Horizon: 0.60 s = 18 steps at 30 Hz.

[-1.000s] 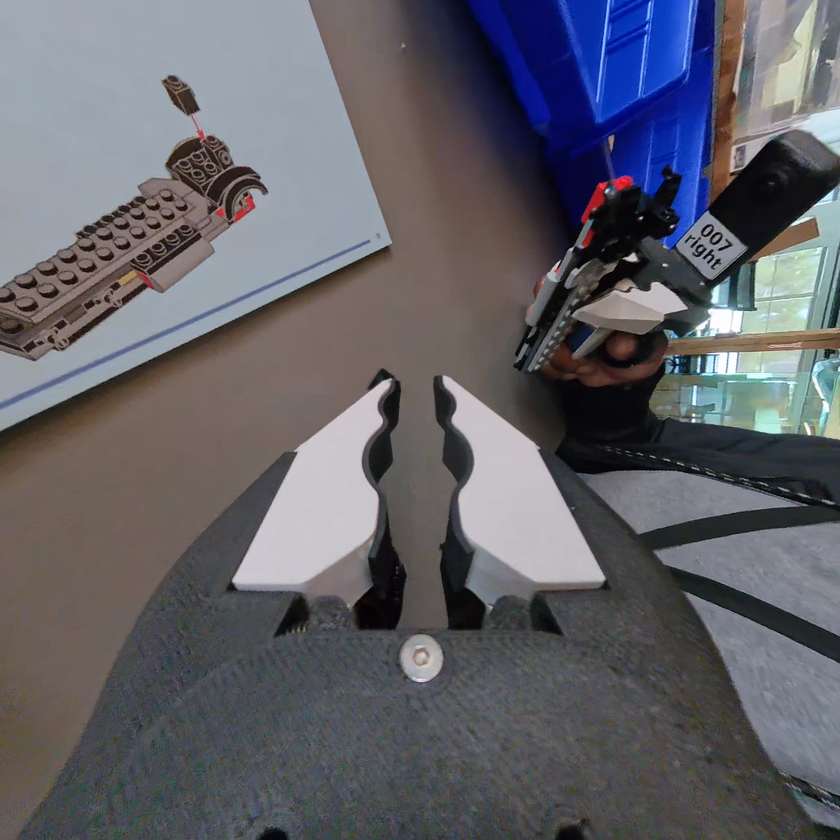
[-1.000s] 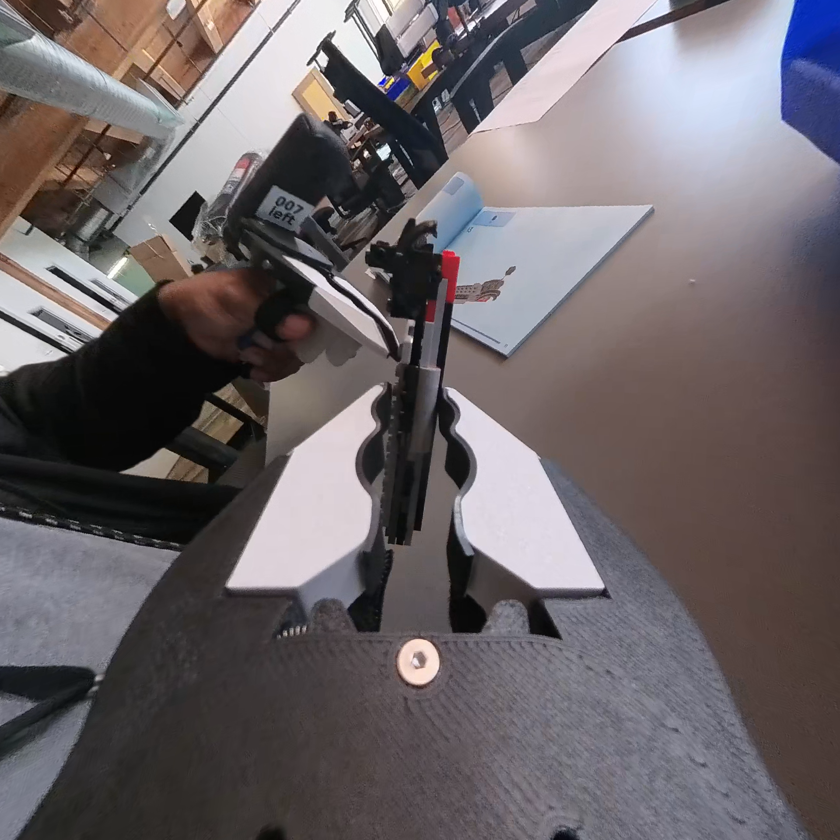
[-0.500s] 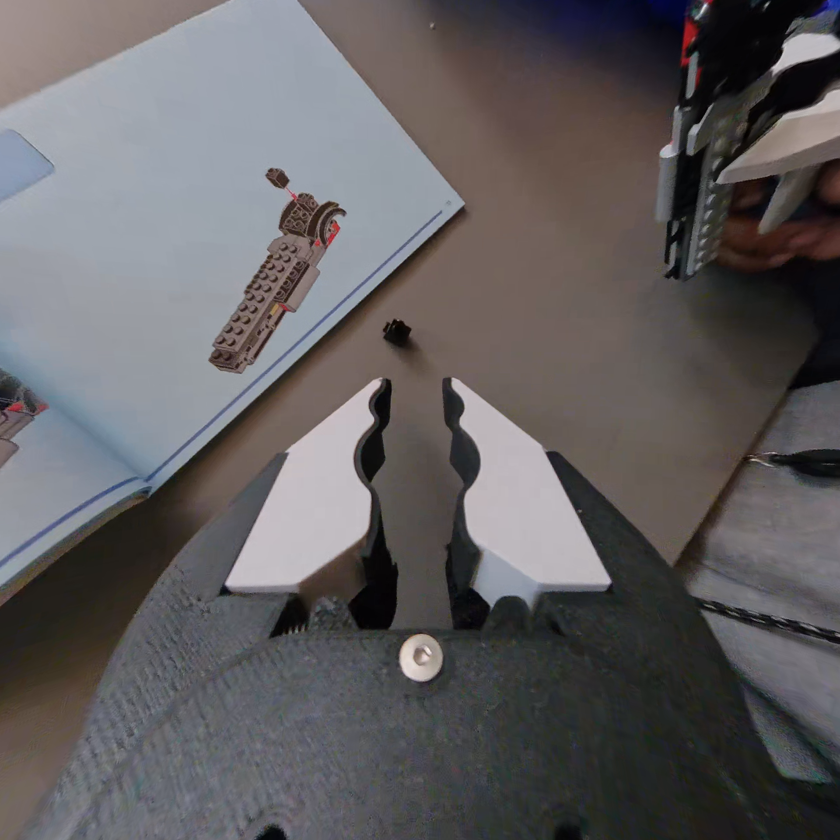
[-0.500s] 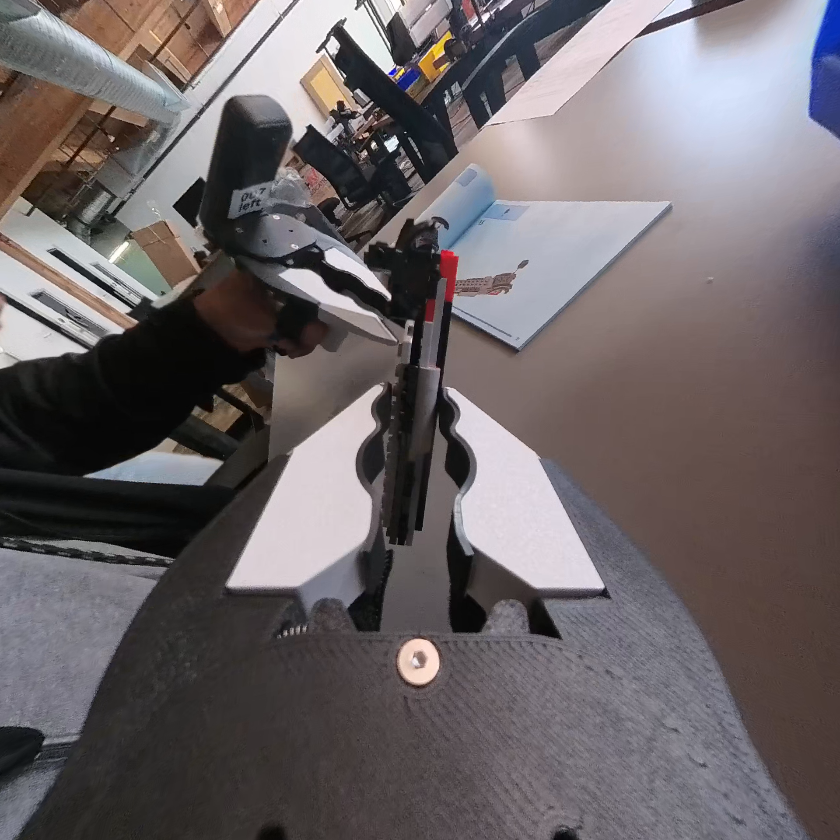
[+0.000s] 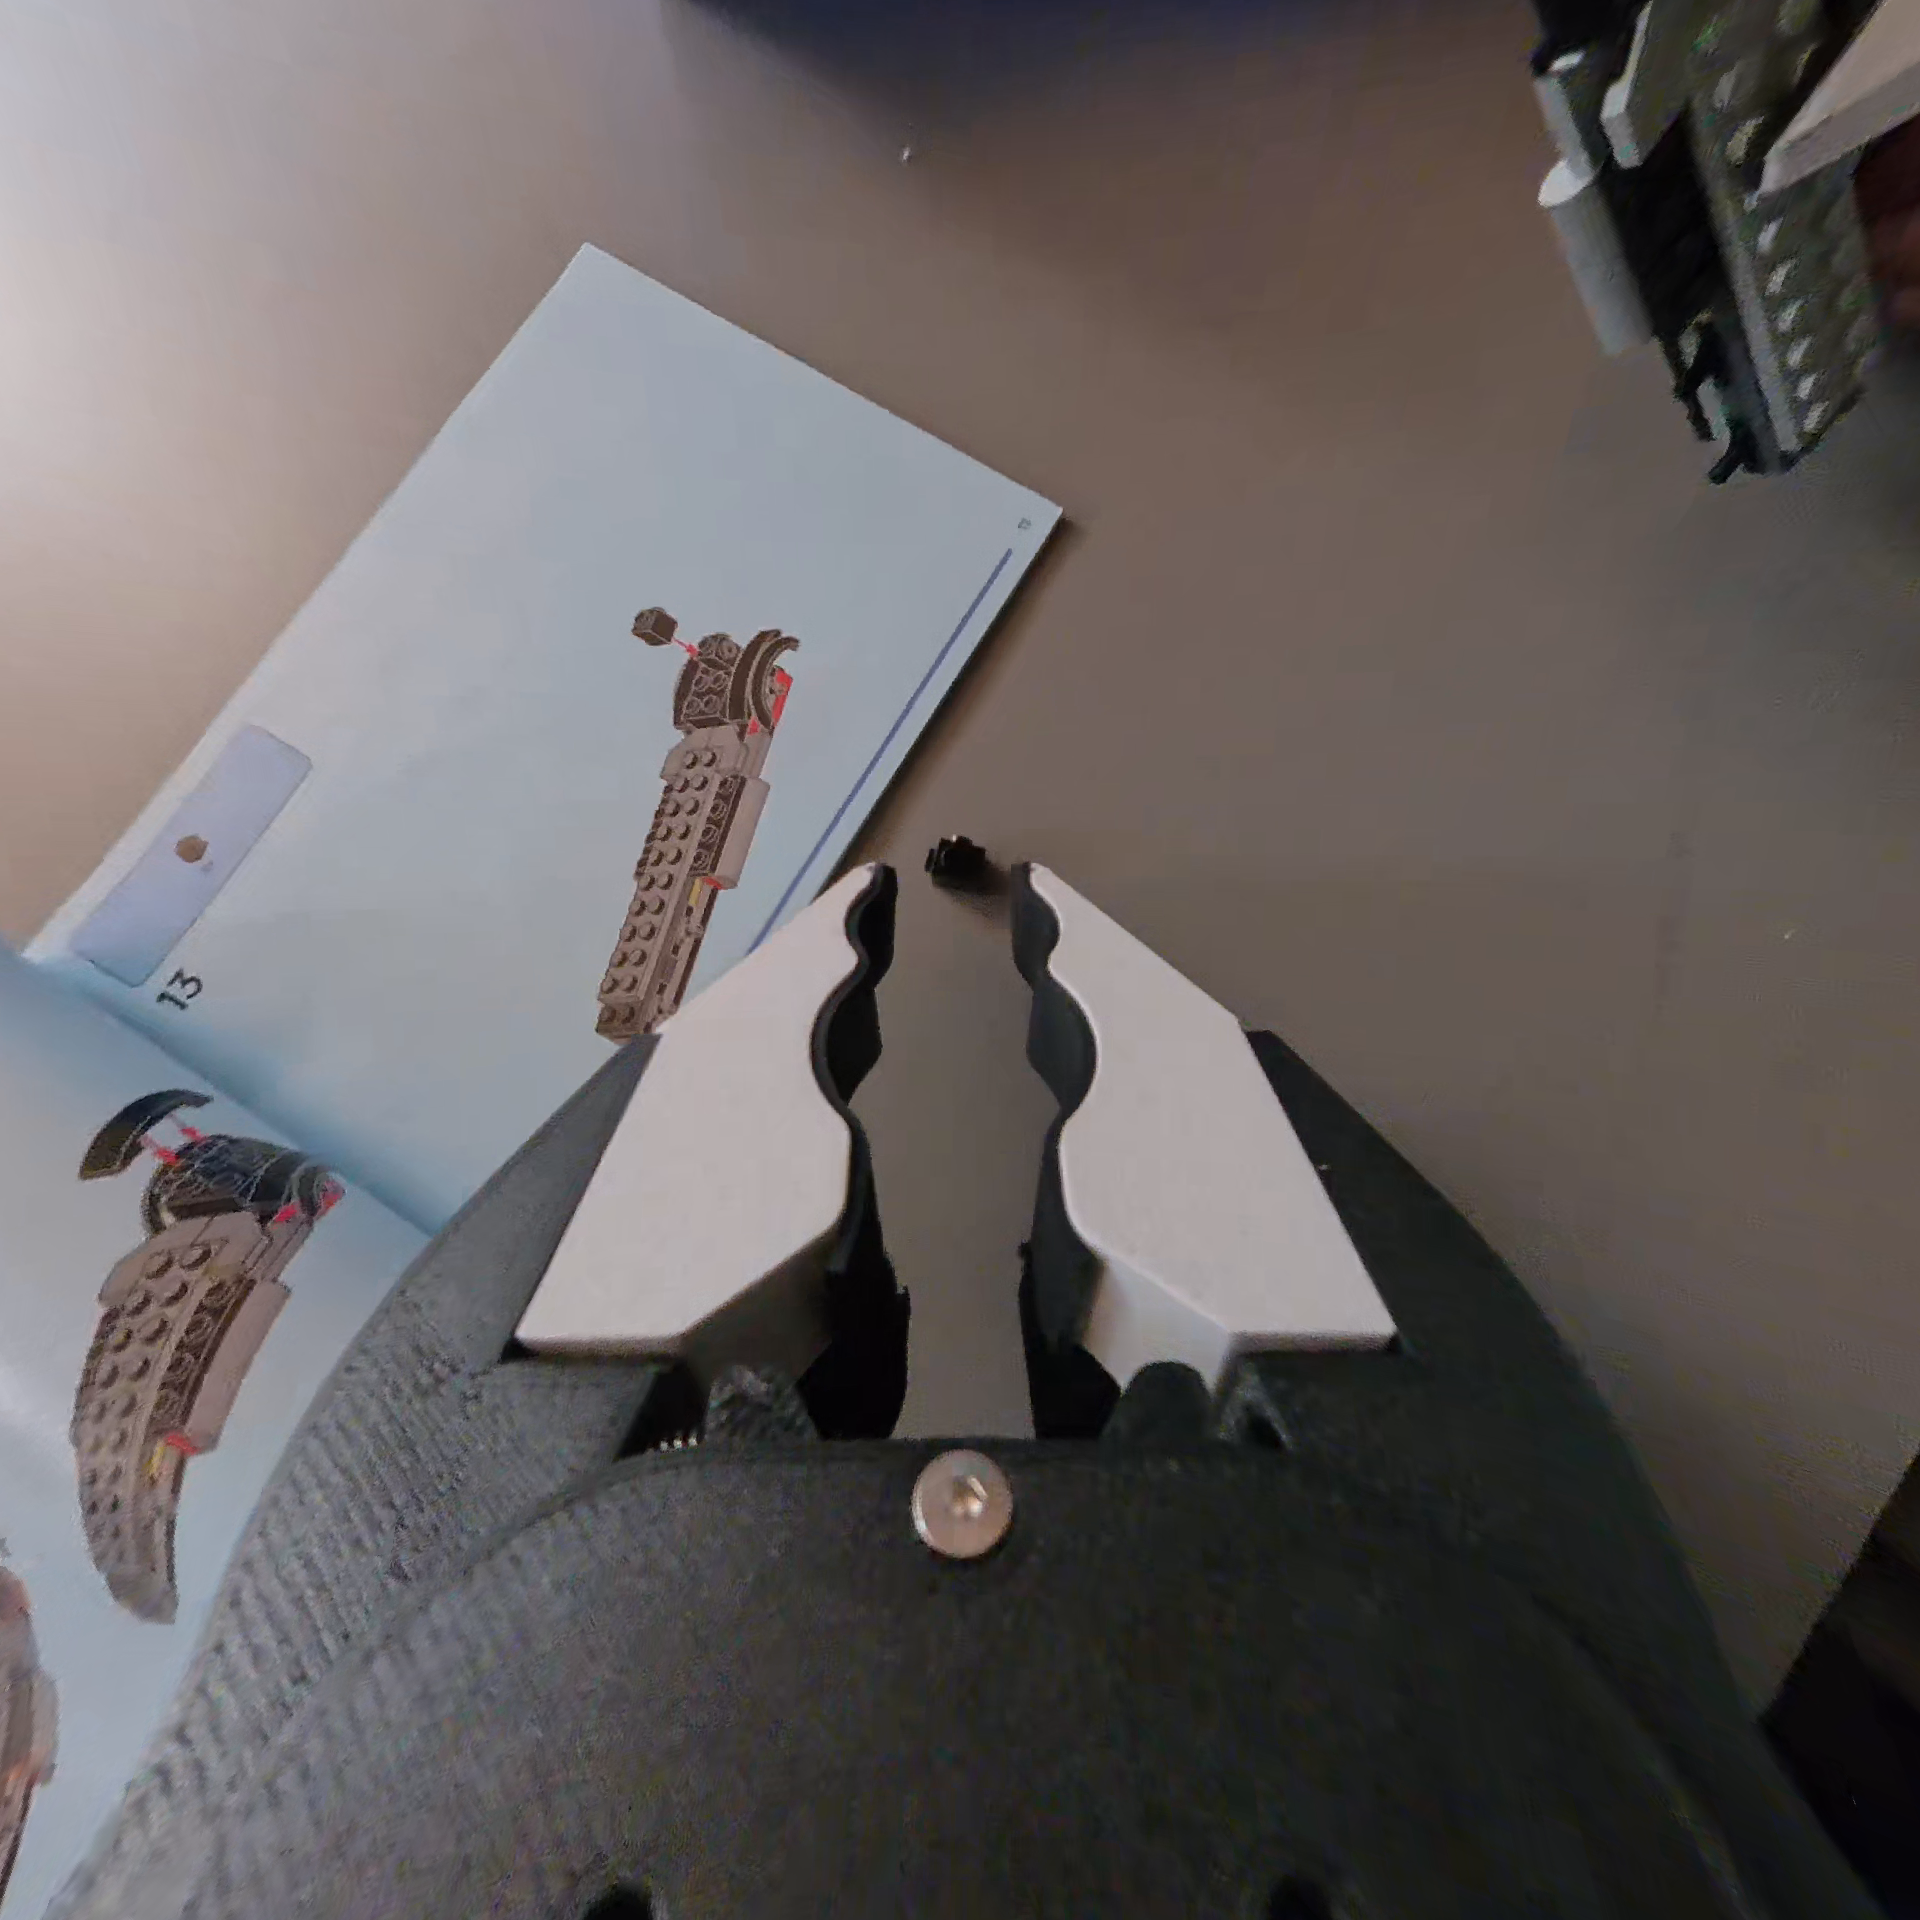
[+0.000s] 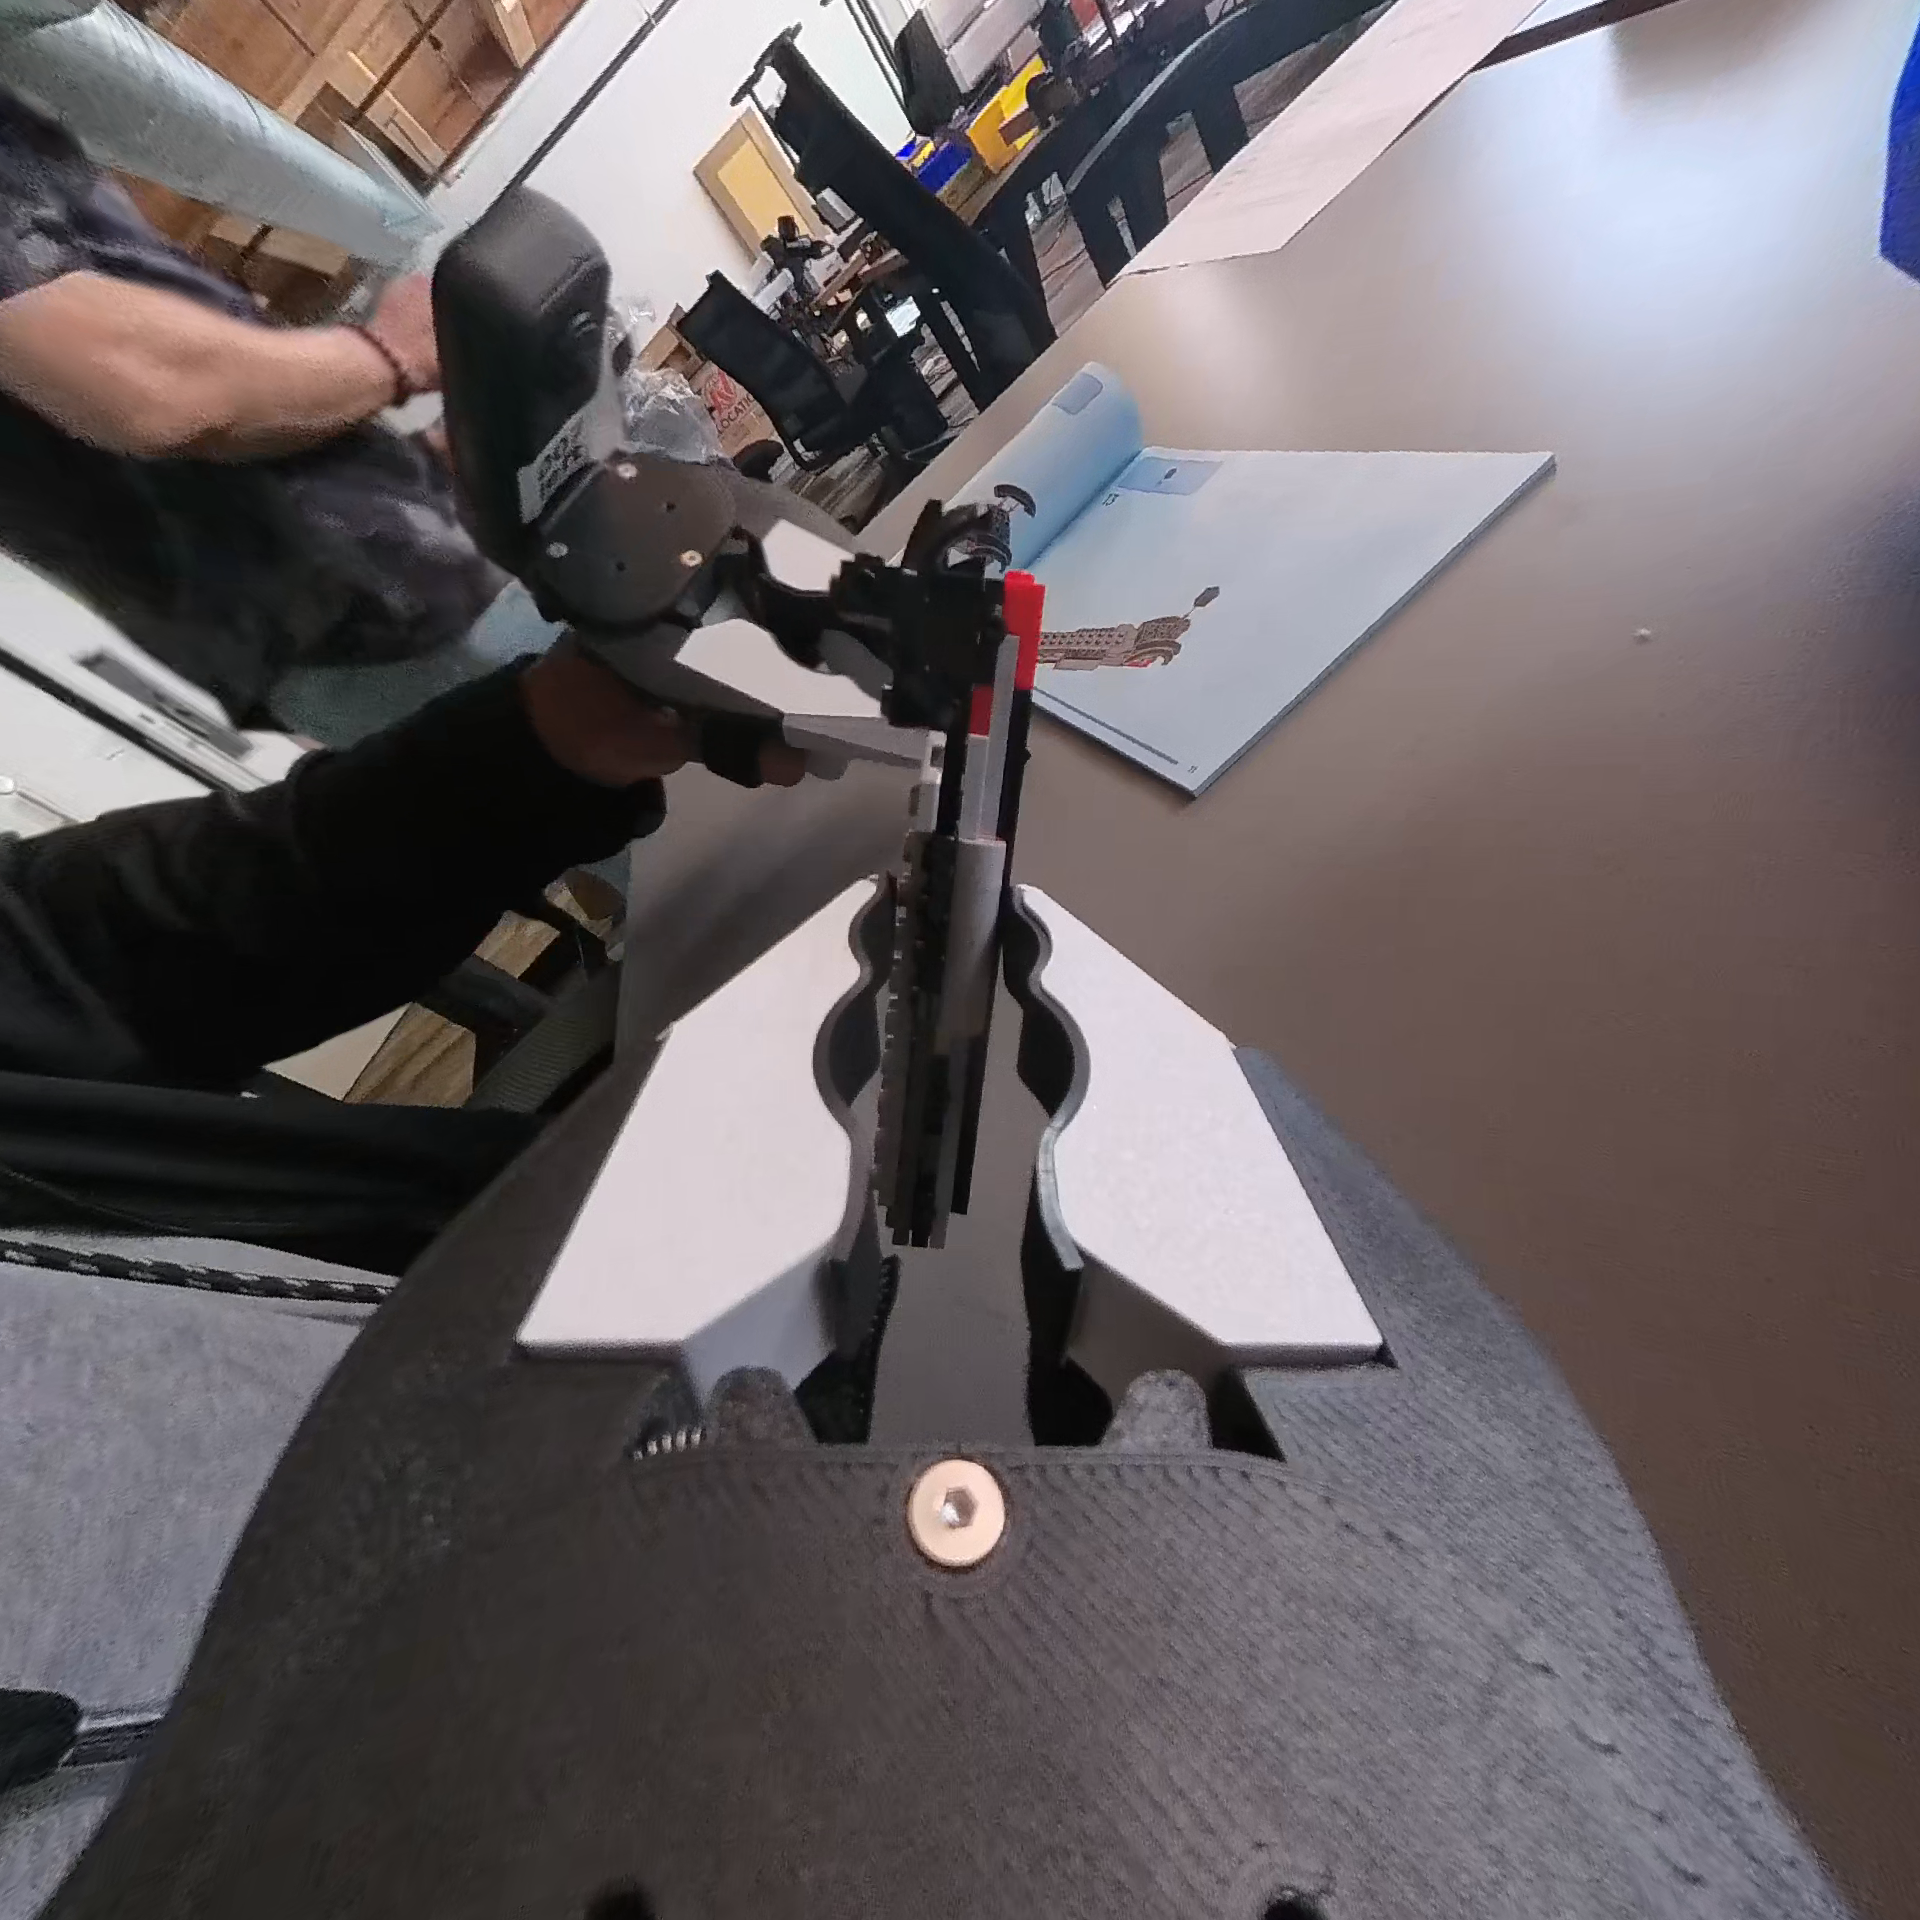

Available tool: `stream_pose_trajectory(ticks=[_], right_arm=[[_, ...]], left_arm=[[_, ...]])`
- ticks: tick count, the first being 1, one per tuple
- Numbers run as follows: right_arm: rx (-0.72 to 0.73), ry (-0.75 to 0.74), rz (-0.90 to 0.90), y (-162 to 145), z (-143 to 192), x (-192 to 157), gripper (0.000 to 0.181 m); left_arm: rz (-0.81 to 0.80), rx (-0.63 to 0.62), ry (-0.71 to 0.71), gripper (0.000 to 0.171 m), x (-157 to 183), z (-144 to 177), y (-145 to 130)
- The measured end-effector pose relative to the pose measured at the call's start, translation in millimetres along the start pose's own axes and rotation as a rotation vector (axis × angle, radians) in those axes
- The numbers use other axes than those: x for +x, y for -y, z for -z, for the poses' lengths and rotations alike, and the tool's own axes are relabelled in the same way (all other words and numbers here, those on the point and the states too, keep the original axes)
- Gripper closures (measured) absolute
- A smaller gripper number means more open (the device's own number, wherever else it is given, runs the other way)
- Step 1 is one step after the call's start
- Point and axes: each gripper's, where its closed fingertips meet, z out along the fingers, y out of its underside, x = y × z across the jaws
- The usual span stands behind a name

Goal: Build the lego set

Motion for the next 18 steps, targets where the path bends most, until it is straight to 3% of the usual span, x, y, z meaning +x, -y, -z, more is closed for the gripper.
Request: stream_pose_trajectory(ticks=[9, 15, 18], right_arm=[[-0.001, 0.007, -0.005, 0, 0, 0, 0.159], [-0.004, 0.008, -0.003, -1, 0, -1, 0.159], [-0.004, 0.008, -0.004, -1, 0, -1, 0.159]], left_arm=[[0.010, -0.023, -0.097, 0.163, 8, -7, -2], [0.307, 0.160, -0.291, 0.171, 27, 6, 23], [0.375, 0.207, -0.289, 0.168, 24, 12, 27]])
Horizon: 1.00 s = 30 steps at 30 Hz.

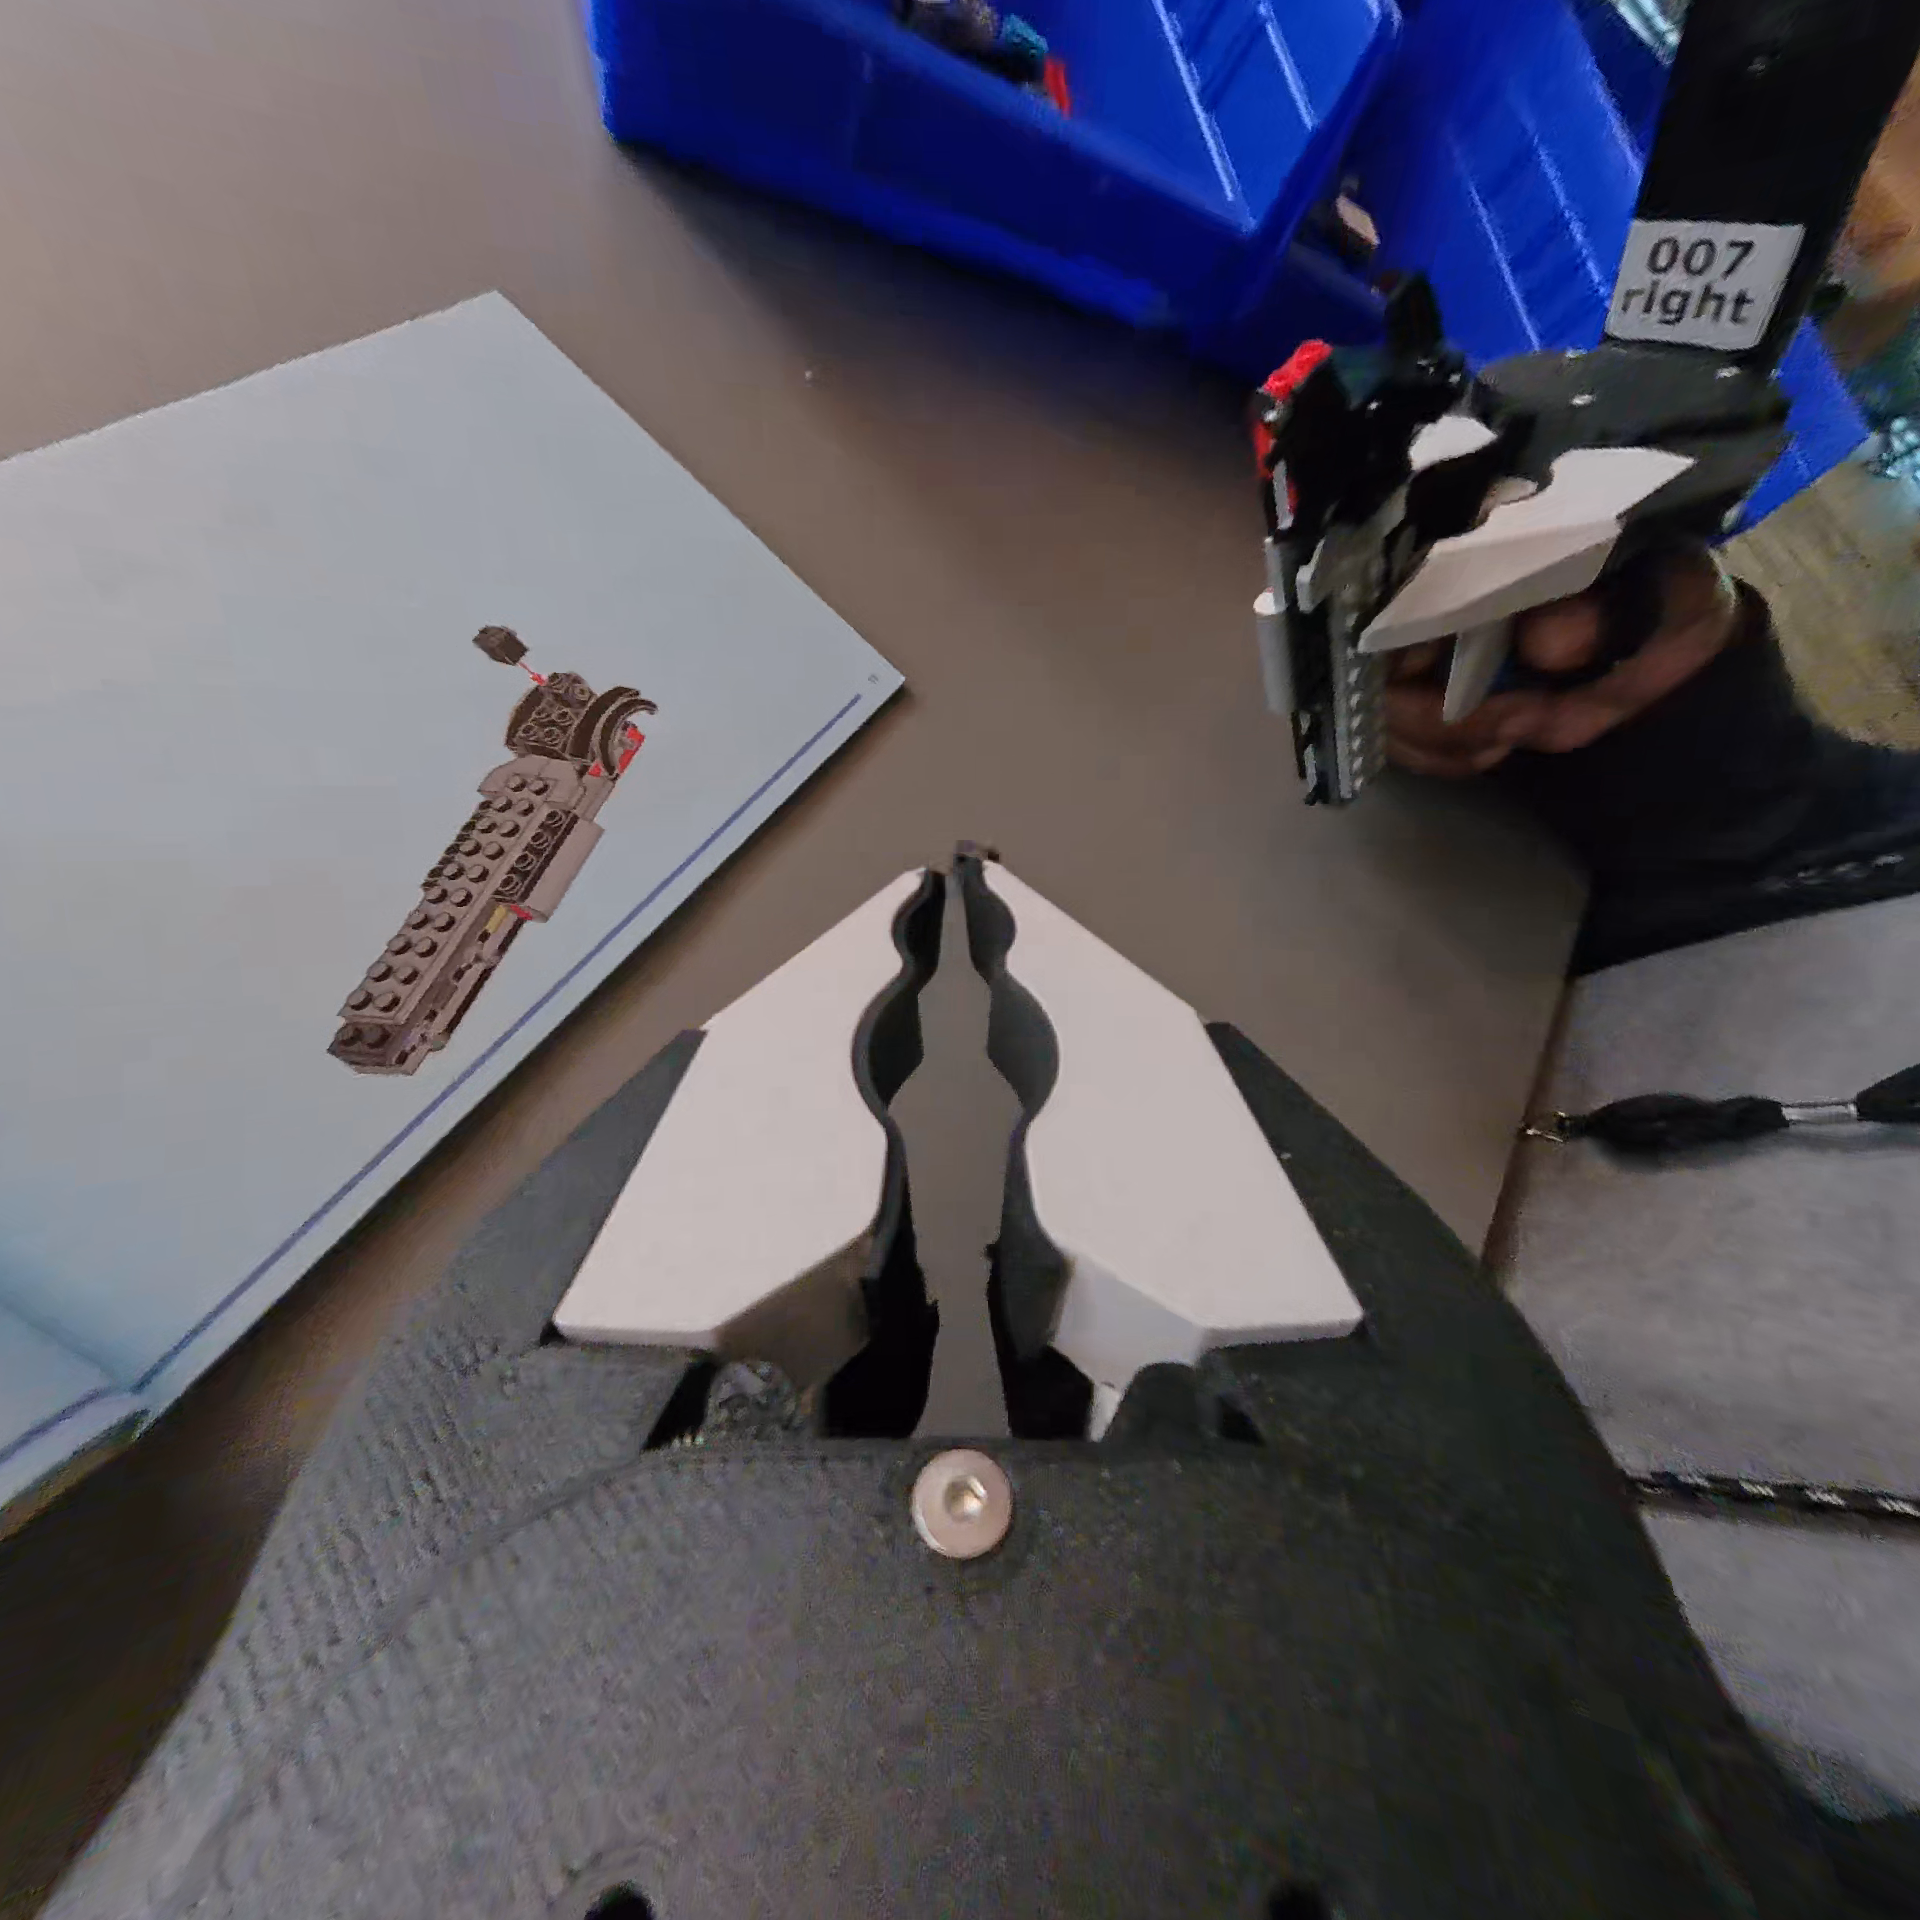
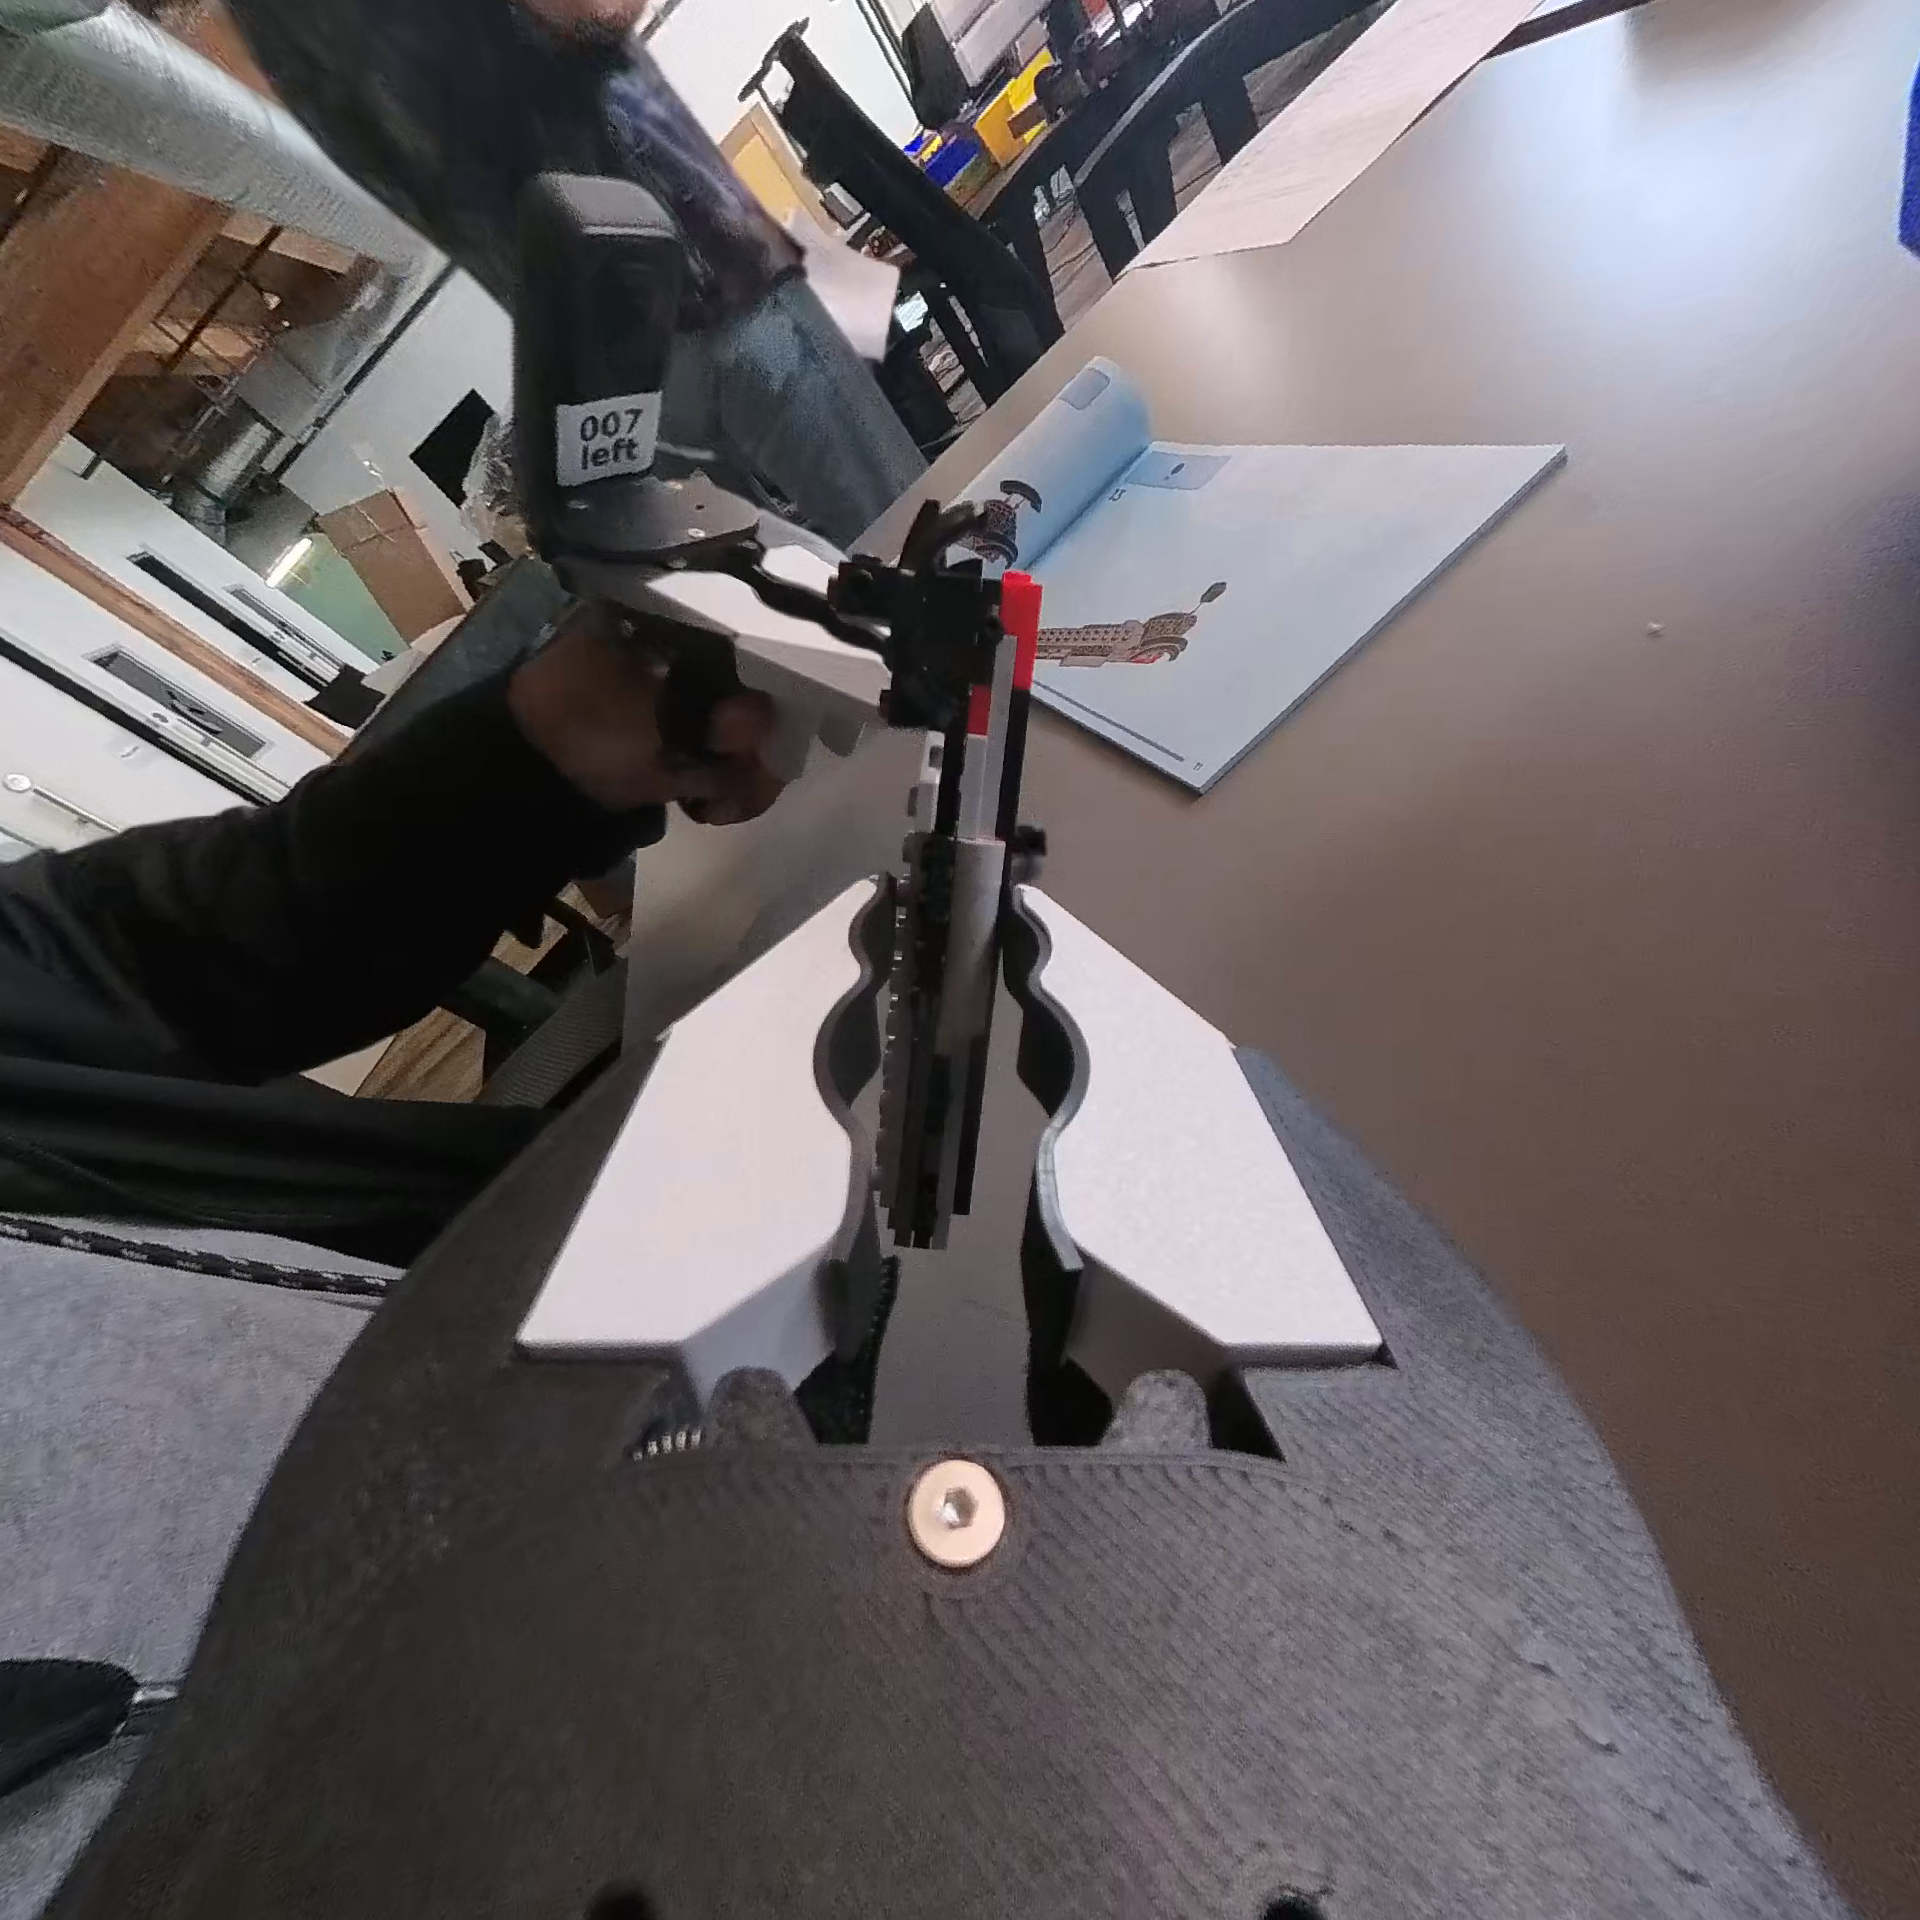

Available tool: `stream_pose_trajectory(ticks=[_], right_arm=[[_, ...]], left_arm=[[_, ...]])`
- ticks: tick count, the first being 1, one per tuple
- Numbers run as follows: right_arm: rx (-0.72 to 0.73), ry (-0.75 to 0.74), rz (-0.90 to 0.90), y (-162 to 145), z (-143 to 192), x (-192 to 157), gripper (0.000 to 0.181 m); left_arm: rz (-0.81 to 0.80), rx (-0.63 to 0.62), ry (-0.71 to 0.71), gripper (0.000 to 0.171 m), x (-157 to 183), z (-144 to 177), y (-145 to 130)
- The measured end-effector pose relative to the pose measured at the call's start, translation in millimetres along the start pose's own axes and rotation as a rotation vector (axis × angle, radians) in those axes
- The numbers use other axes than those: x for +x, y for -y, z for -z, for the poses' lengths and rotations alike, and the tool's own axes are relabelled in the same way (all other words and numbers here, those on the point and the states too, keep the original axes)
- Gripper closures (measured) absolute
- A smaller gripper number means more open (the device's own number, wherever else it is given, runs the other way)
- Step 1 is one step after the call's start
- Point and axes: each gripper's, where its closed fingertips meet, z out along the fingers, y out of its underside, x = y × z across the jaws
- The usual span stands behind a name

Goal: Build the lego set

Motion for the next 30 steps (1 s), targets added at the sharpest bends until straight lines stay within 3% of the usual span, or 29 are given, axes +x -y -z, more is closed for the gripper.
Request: stream_pose_trajectory(ticks=[5, 18, 30], right_arm=[[-0.003, 0.000, 0.001, 0, 0, 0, 0.159], [0.000, 0.001, -0.001, 0, 0, 0, 0.159], [0.001, 0.005, -0.007, 0, 1, 0, 0.159]], left_arm=[[-0.052, -0.052, 0.078, 0.164, -2, -4, -9], [-0.459, -0.152, 0.154, 0.158, 25, -41, -11], [-0.533, -0.228, 0.224, 0.159, 12, -45, -19]])
